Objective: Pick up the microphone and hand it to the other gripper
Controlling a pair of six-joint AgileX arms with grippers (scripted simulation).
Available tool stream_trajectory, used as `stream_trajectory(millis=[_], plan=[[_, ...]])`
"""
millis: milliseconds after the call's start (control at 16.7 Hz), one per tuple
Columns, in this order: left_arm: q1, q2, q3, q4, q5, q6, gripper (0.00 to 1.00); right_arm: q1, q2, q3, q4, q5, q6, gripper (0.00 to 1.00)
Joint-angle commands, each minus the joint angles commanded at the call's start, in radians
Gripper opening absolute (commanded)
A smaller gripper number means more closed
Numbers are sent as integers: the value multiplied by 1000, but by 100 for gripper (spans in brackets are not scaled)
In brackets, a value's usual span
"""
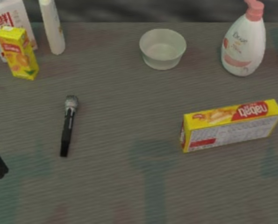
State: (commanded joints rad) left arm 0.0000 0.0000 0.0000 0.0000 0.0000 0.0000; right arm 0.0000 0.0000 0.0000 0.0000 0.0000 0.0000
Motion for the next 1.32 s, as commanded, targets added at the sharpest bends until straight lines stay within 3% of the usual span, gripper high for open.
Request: stream_trajectory(millis=[240,480,1320], plan=[[-8,30,30,-20,0,-7,100,0,0,0,0,0,0,100],[-48,220,197,-129,-7,-42,100,0,0,0,0,0,0,100],[-269,1580,1120,-784,-57,-240,100,0,0,0,0,0,0,100]])
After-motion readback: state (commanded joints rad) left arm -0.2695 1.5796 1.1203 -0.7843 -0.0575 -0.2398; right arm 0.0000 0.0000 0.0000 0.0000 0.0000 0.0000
